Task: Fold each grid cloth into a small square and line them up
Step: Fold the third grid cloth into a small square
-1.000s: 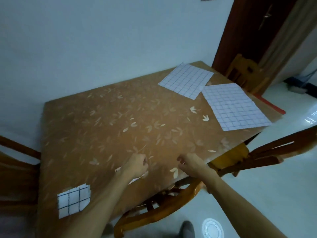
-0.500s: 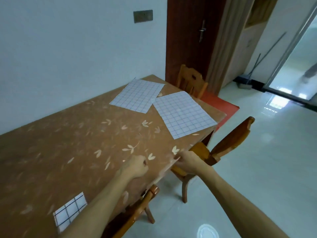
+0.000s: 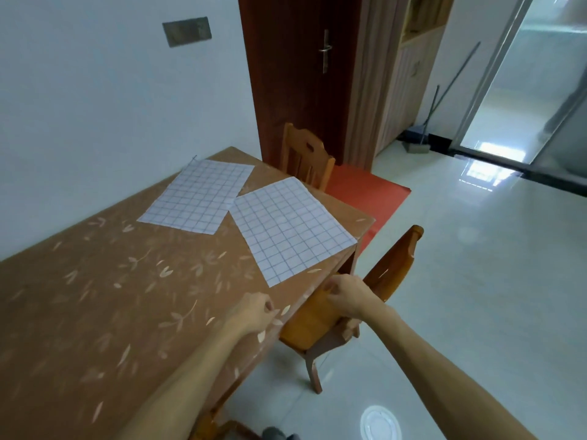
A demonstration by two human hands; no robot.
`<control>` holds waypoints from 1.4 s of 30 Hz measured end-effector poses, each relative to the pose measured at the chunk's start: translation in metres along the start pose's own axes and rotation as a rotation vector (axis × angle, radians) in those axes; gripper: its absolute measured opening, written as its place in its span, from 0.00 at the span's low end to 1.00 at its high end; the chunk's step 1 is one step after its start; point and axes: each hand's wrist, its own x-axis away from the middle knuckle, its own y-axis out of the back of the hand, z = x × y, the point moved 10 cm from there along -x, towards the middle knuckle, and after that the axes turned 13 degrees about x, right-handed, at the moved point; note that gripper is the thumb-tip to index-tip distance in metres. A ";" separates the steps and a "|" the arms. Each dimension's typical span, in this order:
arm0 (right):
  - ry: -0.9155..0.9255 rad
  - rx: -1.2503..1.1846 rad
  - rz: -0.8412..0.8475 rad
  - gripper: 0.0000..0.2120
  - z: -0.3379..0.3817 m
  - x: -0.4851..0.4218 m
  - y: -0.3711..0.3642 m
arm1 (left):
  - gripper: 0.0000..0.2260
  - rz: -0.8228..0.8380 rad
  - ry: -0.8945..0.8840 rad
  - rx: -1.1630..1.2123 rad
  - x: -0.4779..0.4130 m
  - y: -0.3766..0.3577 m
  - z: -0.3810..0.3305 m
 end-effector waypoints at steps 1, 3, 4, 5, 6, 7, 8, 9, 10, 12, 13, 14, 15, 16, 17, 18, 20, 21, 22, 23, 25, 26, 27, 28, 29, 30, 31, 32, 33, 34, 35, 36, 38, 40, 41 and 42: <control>-0.009 -0.006 0.002 0.13 -0.004 -0.008 0.002 | 0.11 0.009 -0.004 0.002 -0.012 0.000 -0.003; -0.017 -0.015 0.018 0.14 -0.012 -0.027 0.001 | 0.11 0.020 -0.004 -0.011 -0.035 0.003 -0.006; -0.020 -0.021 0.031 0.15 -0.015 -0.037 0.001 | 0.11 0.019 0.002 -0.006 -0.047 0.007 -0.007; -0.029 -0.028 0.035 0.15 -0.018 -0.048 0.002 | 0.11 0.017 -0.004 0.003 -0.061 0.010 -0.006; -0.045 -0.031 0.033 0.15 -0.021 -0.058 0.004 | 0.10 0.020 -0.003 0.013 -0.072 0.014 -0.005; -0.061 -0.029 0.030 0.14 -0.024 -0.067 0.007 | 0.10 0.025 -0.003 0.020 -0.084 0.017 -0.004; -0.079 -0.025 0.035 0.14 -0.026 -0.075 0.008 | 0.10 0.035 0.012 0.037 -0.092 0.020 -0.002; -0.093 -0.016 0.041 0.14 -0.029 -0.083 0.009 | 0.09 0.034 0.021 0.061 -0.102 0.023 0.000; -0.108 -0.011 0.047 0.14 -0.031 -0.091 0.010 | 0.08 0.031 0.037 0.085 -0.110 0.026 0.002; -0.136 -0.012 0.048 0.14 -0.037 -0.108 0.012 | 0.07 0.020 0.067 0.126 -0.127 0.029 0.010; -0.153 -0.007 0.052 0.14 -0.040 -0.116 0.011 | 0.07 0.013 0.081 0.145 -0.134 0.029 0.014; -0.171 0.004 0.060 0.14 -0.044 -0.123 0.010 | 0.07 0.008 0.102 0.166 -0.139 0.029 0.018; -0.189 0.017 0.067 0.15 -0.047 -0.130 0.008 | 0.08 0.007 0.118 0.186 -0.144 0.026 0.023; -0.206 0.025 0.073 0.15 -0.051 -0.136 0.006 | 0.08 0.010 0.136 0.205 -0.148 0.022 0.026; -0.220 0.030 0.079 0.16 -0.054 -0.142 0.004 | 0.08 0.012 0.153 0.217 -0.153 0.018 0.031; -0.234 0.029 0.087 0.16 -0.059 -0.148 0.002 | 0.07 0.013 0.181 0.231 -0.156 0.016 0.034; -0.254 0.027 0.102 0.17 -0.067 -0.161 -0.001 | 0.06 0.003 0.245 0.267 -0.166 0.009 0.047; -0.263 0.026 0.108 0.17 -0.072 -0.168 -0.003 | 0.07 -0.004 0.278 0.299 -0.171 0.004 0.054; -0.275 0.023 0.114 0.18 -0.078 -0.175 -0.004 | 0.10 -0.009 0.312 0.330 -0.175 0.000 0.059; -0.287 0.017 0.118 0.18 -0.084 -0.182 -0.005 | 0.14 -0.017 0.351 0.361 -0.178 -0.003 0.064; -0.303 -0.003 0.117 0.19 -0.096 -0.196 -0.007 | 0.19 -0.034 0.431 0.396 -0.184 -0.010 0.075; -0.308 -0.008 0.114 0.20 -0.102 -0.204 -0.007 | 0.21 -0.045 0.459 0.400 -0.187 -0.011 0.076; -0.313 -0.006 0.112 0.20 -0.108 -0.211 -0.007 | 0.22 -0.055 0.495 0.413 -0.191 -0.016 0.081; -0.322 -0.004 0.115 0.21 -0.114 -0.219 -0.007 | 0.22 -0.072 0.531 0.442 -0.192 -0.017 0.080; -0.332 0.001 0.115 0.21 -0.121 -0.226 -0.006 | 0.23 -0.093 0.567 0.470 -0.194 -0.019 0.080; -0.343 0.006 0.117 0.22 -0.128 -0.234 -0.006 | 0.24 -0.115 0.597 0.492 -0.196 -0.021 0.080; -0.353 0.015 0.118 0.22 -0.135 -0.242 -0.006 | 0.26 -0.136 0.628 0.502 -0.198 -0.024 0.081; -0.365 0.021 0.123 0.22 -0.141 -0.249 -0.006 | 0.26 -0.160 0.655 0.502 -0.200 -0.024 0.082; -0.379 0.023 0.132 0.23 -0.147 -0.255 -0.007 | 0.25 -0.183 0.686 0.498 -0.201 -0.023 0.083; -0.394 0.020 0.143 0.23 -0.152 -0.260 -0.010 | 0.22 -0.205 0.708 0.503 -0.202 -0.023 0.085; -0.408 0.023 0.156 0.23 -0.156 -0.264 -0.012 | 0.19 -0.213 0.736 0.519 -0.202 -0.026 0.088; -0.417 0.034 0.167 0.23 -0.159 -0.269 -0.015 | 0.17 -0.223 0.755 0.542 -0.203 -0.028 0.090; -0.417 0.058 0.170 0.25 -0.163 -0.275 -0.019 | 0.15 -0.210 0.772 0.560 -0.204 -0.034 0.091; -0.407 0.032 0.187 0.26 -0.162 -0.277 -0.026 | 0.17 -0.164 0.778 0.522 -0.203 -0.041 0.089; -0.403 0.011 0.197 0.26 -0.162 -0.277 -0.029 | 0.18 -0.144 0.785 0.497 -0.201 -0.044 0.088; -0.393 0.000 0.201 0.25 -0.162 -0.278 -0.032 | 0.18 -0.135 0.781 0.481 -0.200 -0.047 0.086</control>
